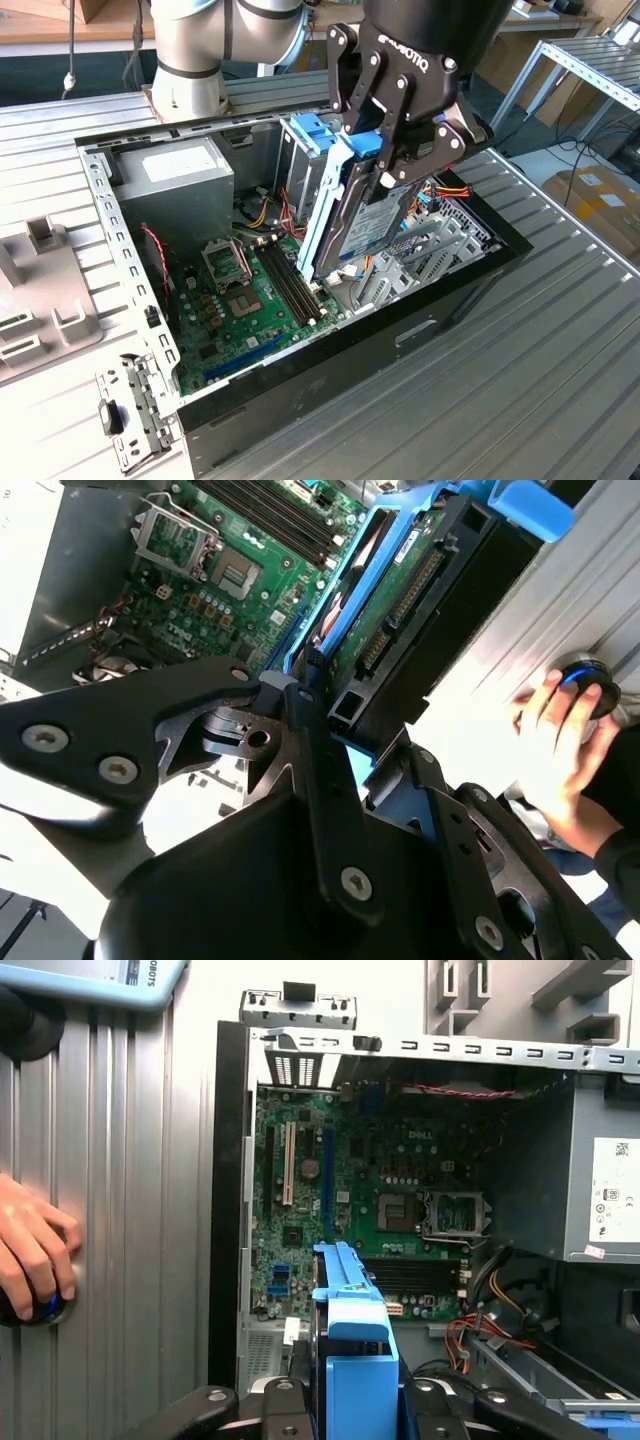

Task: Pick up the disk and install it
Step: 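Pick up the disk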

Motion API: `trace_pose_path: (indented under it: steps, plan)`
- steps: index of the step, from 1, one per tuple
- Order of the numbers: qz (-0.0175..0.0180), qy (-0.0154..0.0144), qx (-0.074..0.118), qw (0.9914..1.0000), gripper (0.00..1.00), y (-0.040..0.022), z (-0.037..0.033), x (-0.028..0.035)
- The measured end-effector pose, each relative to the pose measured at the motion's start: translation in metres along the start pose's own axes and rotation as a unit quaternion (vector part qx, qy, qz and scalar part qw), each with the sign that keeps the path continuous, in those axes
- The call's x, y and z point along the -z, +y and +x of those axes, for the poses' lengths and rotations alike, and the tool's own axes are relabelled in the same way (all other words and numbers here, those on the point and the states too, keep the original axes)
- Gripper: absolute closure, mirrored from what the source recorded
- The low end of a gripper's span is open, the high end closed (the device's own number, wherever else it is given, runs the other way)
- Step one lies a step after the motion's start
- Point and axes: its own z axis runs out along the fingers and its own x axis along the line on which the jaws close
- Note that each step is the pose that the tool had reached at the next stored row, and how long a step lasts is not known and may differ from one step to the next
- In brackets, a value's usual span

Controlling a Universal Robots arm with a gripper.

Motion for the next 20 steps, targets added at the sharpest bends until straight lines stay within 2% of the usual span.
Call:
trace_pose_path:
  steps: [1,2,14,16,20]
  plan:
    - [0.0003,-0.0091,0.000,0.99996,0.63,-0.0007,0.0025,0.0000]
    - [0.0004,-0.0136,0.000,0.99991,0.63,-0.0013,0.0047,0.0002]
    - [-0.0001,-0.0138,0.000,0.99990,0.63,-0.0137,0.0169,-0.0001]
    - [-0.0003,-0.0138,0.000,0.99990,0.63,-0.0167,0.0187,-0.0002]
    - [-0.0007,-0.0139,-0.001,0.99990,0.63,-0.0280,0.0226,-0.0007]
